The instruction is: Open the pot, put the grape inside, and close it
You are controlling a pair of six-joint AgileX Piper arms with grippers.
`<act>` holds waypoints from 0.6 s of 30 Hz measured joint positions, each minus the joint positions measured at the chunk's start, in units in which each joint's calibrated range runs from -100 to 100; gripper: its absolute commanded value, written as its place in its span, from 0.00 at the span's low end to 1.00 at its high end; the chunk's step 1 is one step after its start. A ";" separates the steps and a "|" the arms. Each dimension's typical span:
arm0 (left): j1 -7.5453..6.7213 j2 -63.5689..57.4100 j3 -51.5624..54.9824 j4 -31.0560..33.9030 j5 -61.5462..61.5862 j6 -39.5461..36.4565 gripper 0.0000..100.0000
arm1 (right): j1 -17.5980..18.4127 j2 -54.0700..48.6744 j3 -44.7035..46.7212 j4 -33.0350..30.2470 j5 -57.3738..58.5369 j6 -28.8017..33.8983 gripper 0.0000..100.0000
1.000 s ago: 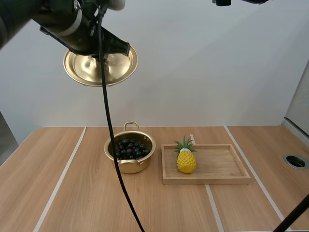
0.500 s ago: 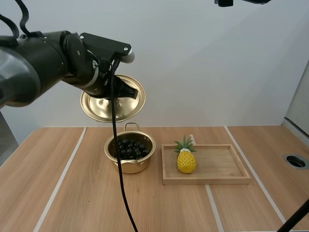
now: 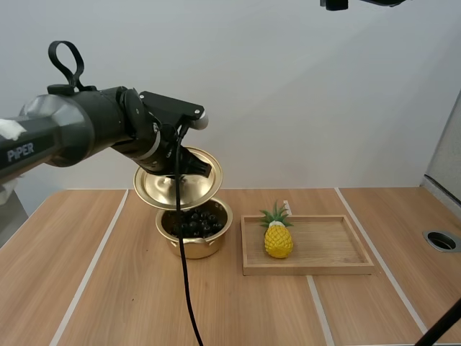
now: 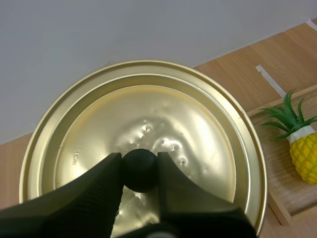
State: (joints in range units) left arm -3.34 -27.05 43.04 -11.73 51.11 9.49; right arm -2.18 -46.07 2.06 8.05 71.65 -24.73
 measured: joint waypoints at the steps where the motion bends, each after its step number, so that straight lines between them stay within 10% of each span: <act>1: 0.00 0.68 0.00 -0.78 0.00 0.55 0.00 | 0.00 0.00 0.00 0.00 0.00 0.00 1.00; 18: 0.00 12.99 0.00 -5.83 -2.00 4.53 0.00 | 0.00 0.00 0.00 -0.10 3.99 0.00 1.00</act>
State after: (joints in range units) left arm -3.34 -14.07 43.04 -17.55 49.11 14.02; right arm -2.18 -46.07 2.06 7.94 75.64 -24.73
